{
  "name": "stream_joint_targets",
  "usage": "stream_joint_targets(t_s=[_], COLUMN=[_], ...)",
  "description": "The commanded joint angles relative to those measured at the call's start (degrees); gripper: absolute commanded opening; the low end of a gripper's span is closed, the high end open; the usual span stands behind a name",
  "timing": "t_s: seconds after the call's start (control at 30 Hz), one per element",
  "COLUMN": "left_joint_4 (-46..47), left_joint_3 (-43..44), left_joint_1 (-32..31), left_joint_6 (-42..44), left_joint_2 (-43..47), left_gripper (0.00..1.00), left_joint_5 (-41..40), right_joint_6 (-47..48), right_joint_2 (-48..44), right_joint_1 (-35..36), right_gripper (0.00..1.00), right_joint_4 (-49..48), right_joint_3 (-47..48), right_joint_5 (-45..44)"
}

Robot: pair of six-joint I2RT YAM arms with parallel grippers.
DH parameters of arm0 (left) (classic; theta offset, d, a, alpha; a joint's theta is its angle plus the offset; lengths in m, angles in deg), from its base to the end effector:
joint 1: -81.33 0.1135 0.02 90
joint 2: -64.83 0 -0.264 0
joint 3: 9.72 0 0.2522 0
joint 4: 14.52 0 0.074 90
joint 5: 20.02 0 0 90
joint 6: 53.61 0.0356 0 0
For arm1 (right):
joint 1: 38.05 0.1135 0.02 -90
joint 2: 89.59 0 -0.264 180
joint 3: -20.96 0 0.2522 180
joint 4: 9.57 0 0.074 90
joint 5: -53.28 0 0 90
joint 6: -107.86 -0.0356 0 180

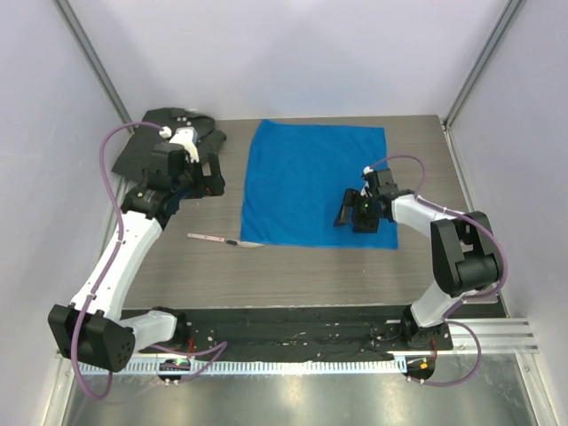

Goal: Fold the napkin, place the utensils inside, and roll it up
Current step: Fold the napkin

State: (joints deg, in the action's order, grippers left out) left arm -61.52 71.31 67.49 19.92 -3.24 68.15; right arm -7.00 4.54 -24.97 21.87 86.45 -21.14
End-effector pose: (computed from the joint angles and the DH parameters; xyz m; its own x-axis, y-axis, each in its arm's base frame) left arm 0.2508 -0.0606 0.3536 -0.5817 -0.1485 -0.7997 0.0505 0.9747 -0.2178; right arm 0.3041 0.0805 0.1621 -0.9125 0.2037 -0.3547 0.0387 0.9063 0.4209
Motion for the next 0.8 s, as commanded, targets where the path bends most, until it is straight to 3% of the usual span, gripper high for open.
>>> stream_joint_targets(t_s=[0.0, 0.37, 0.57, 0.77], left_joint_4=[2.4, 2.2, 2.5, 3.9], left_joint_3=[-0.3, -0.4, -0.7, -1.4], left_joint_1=[0.3, 0.3, 0.2, 0.3], left_joint_6=[-0.1, 0.4, -0.1, -2.3], left_joint_2=[2.0, 3.0, 3.6, 3.1], left_gripper=[1.0, 1.0, 1.0, 1.0], left_joint_5=[0.9, 1.5, 1.7, 9.4], right_joint_6=[-0.7, 0.7, 1.1, 2.0], right_joint_2=[-1.7, -7.0, -11.1, -17.1], right_joint_1=[-3.1, -11.5, -12.4, -10.8], right_gripper=[0.74, 0.75, 0.74, 0.71], right_joint_4=[4.6, 8.8, 11.2, 13.0], right_joint_3=[-3.2, -7.5, -7.0, -2.4], right_joint_5=[-4.0, -4.3, -4.9, -0.5])
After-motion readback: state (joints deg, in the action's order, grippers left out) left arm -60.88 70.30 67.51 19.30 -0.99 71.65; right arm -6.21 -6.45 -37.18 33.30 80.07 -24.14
